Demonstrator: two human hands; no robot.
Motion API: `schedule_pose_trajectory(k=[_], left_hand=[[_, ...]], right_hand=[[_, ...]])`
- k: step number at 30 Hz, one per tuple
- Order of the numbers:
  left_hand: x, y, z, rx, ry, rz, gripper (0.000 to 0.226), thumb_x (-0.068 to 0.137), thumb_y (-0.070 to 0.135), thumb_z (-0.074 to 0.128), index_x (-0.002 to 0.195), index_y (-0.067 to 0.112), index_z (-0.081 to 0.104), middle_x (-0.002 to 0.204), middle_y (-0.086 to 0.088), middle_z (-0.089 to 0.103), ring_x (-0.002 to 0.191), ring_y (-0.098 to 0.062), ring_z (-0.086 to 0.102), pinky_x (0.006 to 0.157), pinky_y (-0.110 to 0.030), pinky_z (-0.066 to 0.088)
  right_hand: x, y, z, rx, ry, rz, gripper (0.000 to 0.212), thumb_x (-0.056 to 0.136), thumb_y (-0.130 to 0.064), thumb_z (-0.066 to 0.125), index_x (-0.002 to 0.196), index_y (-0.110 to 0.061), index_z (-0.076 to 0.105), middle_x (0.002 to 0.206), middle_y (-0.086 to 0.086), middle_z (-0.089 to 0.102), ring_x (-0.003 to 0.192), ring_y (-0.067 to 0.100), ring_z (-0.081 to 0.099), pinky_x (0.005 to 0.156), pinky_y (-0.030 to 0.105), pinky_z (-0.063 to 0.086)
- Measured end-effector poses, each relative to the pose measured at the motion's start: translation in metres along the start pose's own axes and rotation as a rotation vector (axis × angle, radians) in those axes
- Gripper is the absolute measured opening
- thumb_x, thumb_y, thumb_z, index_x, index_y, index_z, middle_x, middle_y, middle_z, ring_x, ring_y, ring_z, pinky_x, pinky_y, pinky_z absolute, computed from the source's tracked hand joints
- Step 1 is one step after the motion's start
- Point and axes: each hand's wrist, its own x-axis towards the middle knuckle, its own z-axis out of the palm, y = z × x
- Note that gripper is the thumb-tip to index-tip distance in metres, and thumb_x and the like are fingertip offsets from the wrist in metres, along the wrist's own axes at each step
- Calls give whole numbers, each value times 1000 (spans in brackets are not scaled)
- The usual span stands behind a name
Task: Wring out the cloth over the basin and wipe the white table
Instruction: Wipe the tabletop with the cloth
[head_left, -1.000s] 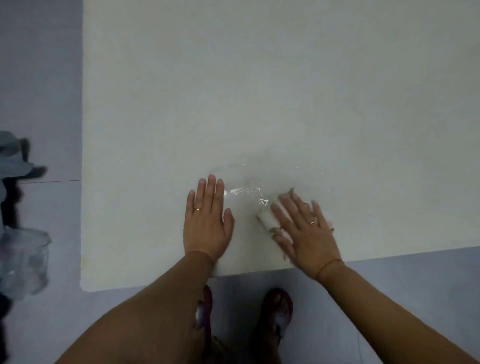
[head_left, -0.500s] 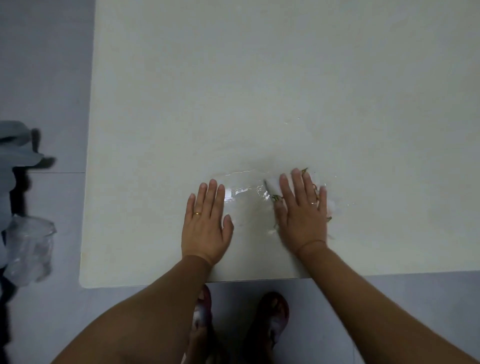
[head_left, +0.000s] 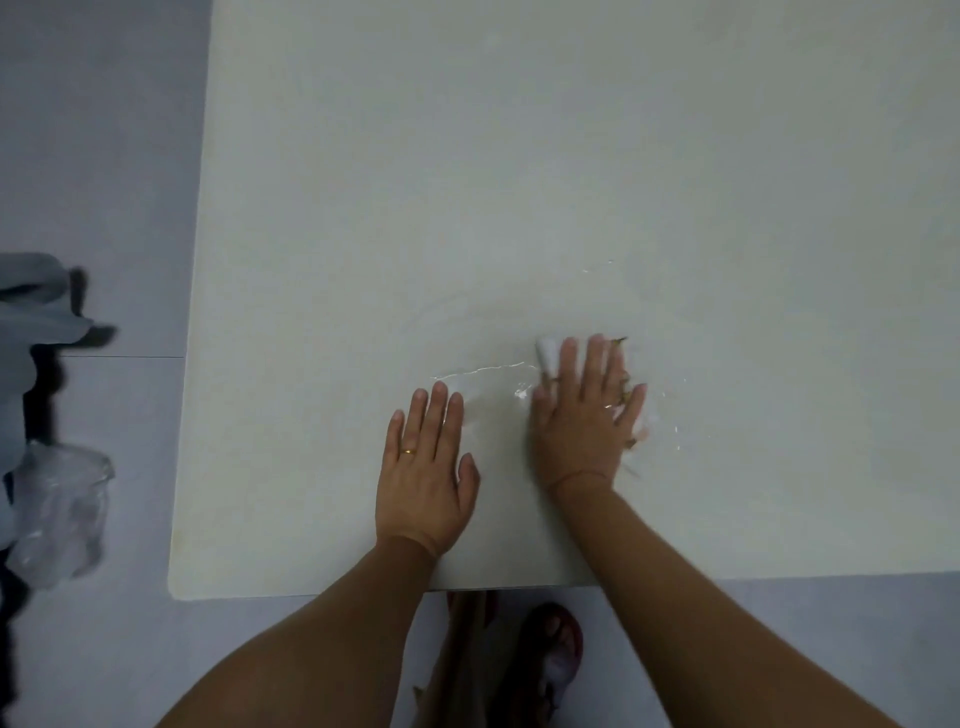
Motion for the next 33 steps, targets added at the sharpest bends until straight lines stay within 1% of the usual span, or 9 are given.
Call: schedule_pose_trajectory(k=[6,10,13,16,20,23,27,29,33], left_hand=[[0,-2,-1,11,-11,14,62,90,32,34,147,8,31,157,-9,21,146,-28,18,117,-46,14],[0,-1,1,-26,-6,8,63,90,31,33,149,11,29,157,-8,22,146,-26,17,117,-45,15],[0,-3,3,-28,-5,13,63,90,32,33,150,12,26,158,-8,20,147,-26,15,118,-45,13],[-1,-3,5,5,-15,13,65,92,34,32,151,12,20,159,-7,15,148,-25,11,118,-45,12],[0,-5,5,-8,-22,19,65,91,33,33,151,12,22,159,-8,16,148,-25,11,119,-44,10],[0,-5,3,-30,-22,21,65,91,32,36,151,12,23,159,-8,19,147,-25,13,118,-44,11],[0,-3,0,-37,-29,19,65,91,33,35,151,11,23,159,-8,18,147,-26,13,117,-45,13],[0,-3,-1,-44,-25,26,64,89,32,37,149,10,27,158,-9,21,146,-27,17,116,-47,16],[1,-3,-2,-56,-19,33,64,87,31,39,147,8,33,156,-10,25,145,-28,20,116,-48,18]], right_hand=[[-1,11,-5,-188,-69,-707,55,94,-40,30,146,-22,32,155,5,28,143,27,25,112,59,20],[51,36,-13,-90,-40,-207,56,98,-42,27,150,-30,10,160,-2,3,147,17,0,116,49,-6],[47,-7,-2,-10,51,109,58,98,-39,26,150,-27,5,160,0,-1,147,20,-5,114,52,-9],[16,-54,11,-53,8,-192,57,97,-39,30,150,-22,17,159,6,12,146,26,9,113,59,1],[36,-19,-1,-159,-5,-605,53,94,-41,33,143,-22,37,153,5,33,141,25,31,111,60,23],[62,17,-10,-138,-41,-372,55,98,-42,29,150,-28,16,160,-1,10,147,18,6,116,52,-2],[49,-10,-4,-74,-37,-166,58,98,-41,26,150,-26,5,160,1,-1,147,20,-7,113,49,-14],[35,-26,-3,-59,-63,-235,58,97,-39,29,150,-23,11,160,4,5,147,24,-1,112,52,-13],[41,-4,-18,-177,-96,-671,55,94,-42,32,144,-23,35,153,3,31,141,27,28,111,61,21]])
